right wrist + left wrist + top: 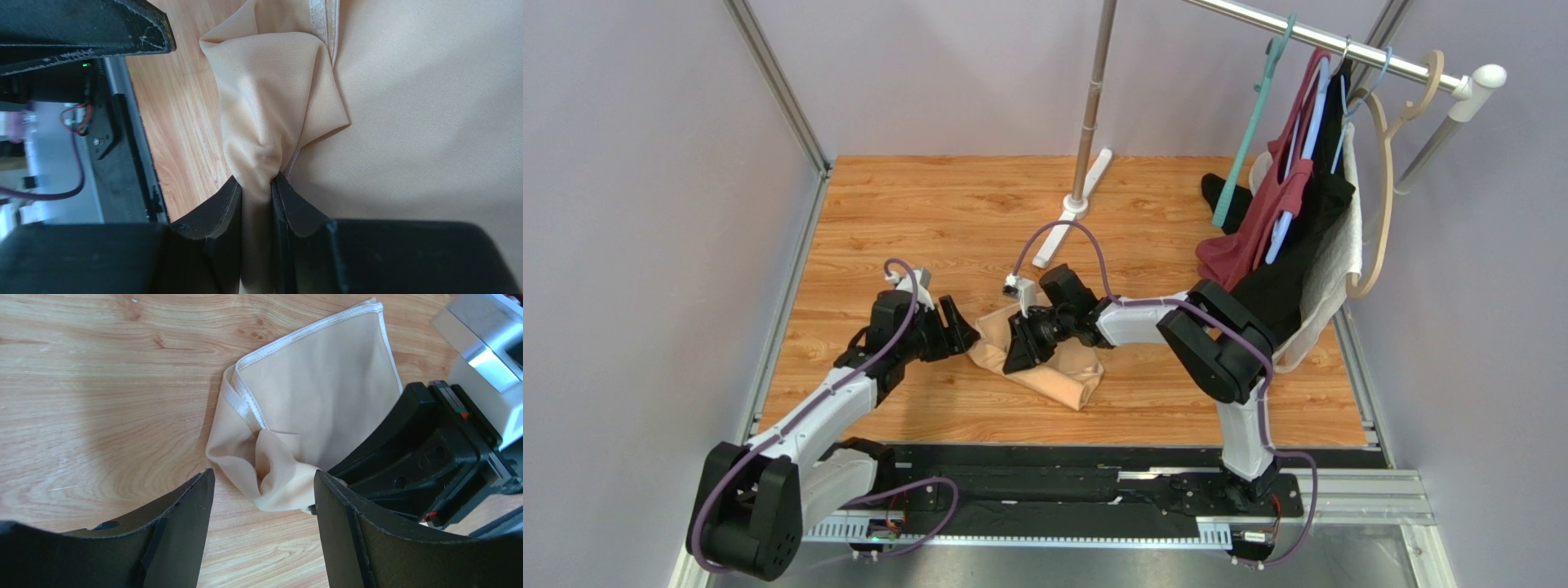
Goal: Fold the napkin, place the utensils inside, and roll it up
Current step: Roll the napkin with the utensil
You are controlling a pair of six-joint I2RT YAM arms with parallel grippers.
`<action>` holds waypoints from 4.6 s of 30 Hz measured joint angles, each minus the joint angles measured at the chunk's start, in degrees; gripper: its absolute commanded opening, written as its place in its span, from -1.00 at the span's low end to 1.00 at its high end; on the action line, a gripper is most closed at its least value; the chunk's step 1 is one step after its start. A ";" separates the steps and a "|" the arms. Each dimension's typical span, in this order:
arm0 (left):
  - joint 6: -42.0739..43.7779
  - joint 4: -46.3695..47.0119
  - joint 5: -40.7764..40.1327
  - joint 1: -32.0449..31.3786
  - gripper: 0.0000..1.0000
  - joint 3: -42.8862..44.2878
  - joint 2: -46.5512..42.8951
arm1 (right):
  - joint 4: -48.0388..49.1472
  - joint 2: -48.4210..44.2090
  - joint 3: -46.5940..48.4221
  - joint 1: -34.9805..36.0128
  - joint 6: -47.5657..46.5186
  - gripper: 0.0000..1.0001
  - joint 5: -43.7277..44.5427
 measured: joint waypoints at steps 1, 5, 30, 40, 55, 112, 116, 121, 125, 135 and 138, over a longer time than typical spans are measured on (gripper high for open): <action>-0.02 0.59 0.50 0.00 0.39 -0.28 0.33 | -0.04 0.76 0.46 -0.63 0.68 -0.56 -2.10; -0.02 3.74 1.51 0.00 0.40 -0.33 3.26 | -0.09 4.39 2.60 -2.58 3.65 -0.57 -10.32; -0.20 8.33 9.20 0.02 0.09 1.18 15.58 | -4.17 13.81 9.62 -6.45 10.91 -0.60 -26.05; -0.37 10.38 12.63 0.04 -0.27 1.18 16.41 | -6.97 14.67 10.97 -6.84 10.97 -0.62 -26.86; 0.02 10.19 15.15 0.35 -0.05 1.31 18.34 | -10.21 15.61 12.81 -7.28 11.02 -0.64 -27.74; 2.67 -0.52 18.10 0.22 -1.00 11.89 28.92 | -10.10 -23.28 -11.65 14.84 -25.53 0.37 34.73; 2.73 -0.57 18.12 0.22 -1.00 11.89 28.92 | -7.63 -22.14 -12.35 15.78 -28.50 0.36 40.76; 2.73 -0.72 18.29 0.22 -1.00 12.07 29.11 | -5.75 -19.71 -12.31 17.11 -31.19 0.30 44.30; 2.75 -0.94 18.34 0.22 -1.00 12.46 29.38 | -5.62 -17.70 -12.28 17.59 -32.30 0.26 45.20; 2.82 -1.07 18.53 0.22 -1.00 13.25 30.34 | -4.52 -14.16 -10.78 17.20 -33.03 0.26 46.73; 2.93 -1.14 18.56 0.22 -1.00 13.35 30.49 | -4.46 -13.09 -9.55 16.50 -32.98 0.18 45.94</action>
